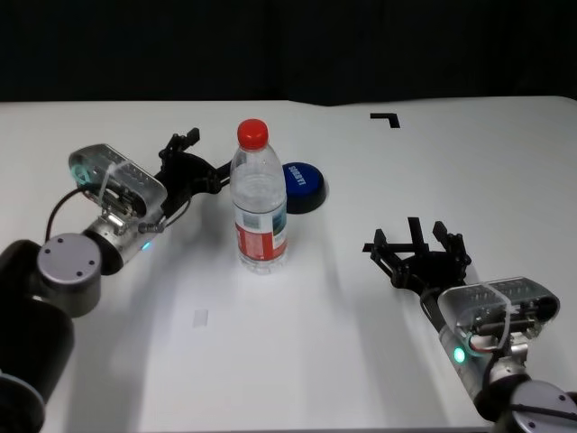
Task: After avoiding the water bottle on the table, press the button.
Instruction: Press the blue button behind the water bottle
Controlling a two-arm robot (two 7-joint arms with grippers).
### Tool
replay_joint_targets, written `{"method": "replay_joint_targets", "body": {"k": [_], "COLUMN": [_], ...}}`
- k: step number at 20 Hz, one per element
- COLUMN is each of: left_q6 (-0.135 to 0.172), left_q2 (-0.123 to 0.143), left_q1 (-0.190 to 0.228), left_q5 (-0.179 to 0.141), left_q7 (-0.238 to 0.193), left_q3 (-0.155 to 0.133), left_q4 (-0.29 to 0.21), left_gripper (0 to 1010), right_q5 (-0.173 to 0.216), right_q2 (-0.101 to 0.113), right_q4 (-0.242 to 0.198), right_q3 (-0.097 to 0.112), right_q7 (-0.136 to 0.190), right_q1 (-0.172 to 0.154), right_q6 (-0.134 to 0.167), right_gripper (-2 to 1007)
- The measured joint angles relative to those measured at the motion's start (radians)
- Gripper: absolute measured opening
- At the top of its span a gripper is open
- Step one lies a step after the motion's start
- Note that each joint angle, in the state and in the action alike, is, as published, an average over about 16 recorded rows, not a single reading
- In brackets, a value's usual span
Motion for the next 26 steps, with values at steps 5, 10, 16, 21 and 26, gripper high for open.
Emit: {"method": "replay_joint_targets", "body": {"k": [5,10,16,21,26], "left_q6": [-0.006,-0.009,-0.011,-0.011,-0.002], "left_q2": [-0.005,-0.009,-0.011,-0.010,-0.004], "left_q1": [-0.010,-0.016,-0.021,-0.020,-0.009], "left_q5": [-0.001,-0.001,0.000,0.001,0.001], "left_q7": [-0.003,-0.005,-0.006,-0.003,0.009], "left_q3": [0.004,0.008,0.011,0.011,0.004], "left_q4": [0.015,0.025,0.035,0.035,0.018], "left_gripper": [1003,1003,1003,1003,1003], "right_q5": [0.000,0.000,0.000,0.000,0.000], "right_q2": [0.000,0.000,0.000,0.000,0.000], "right_q4": [0.000,0.000,0.000,0.000,0.000], "right_q3": [0.000,0.000,0.000,0.000,0.000], "right_q7": [0.000,0.000,0.000,0.000,0.000], "right_q1": [0.000,0.000,0.000,0.000,0.000], "right_q6": [0.000,0.000,0.000,0.000,0.000], "right_gripper": [1003,1003,1003,1003,1003]}}
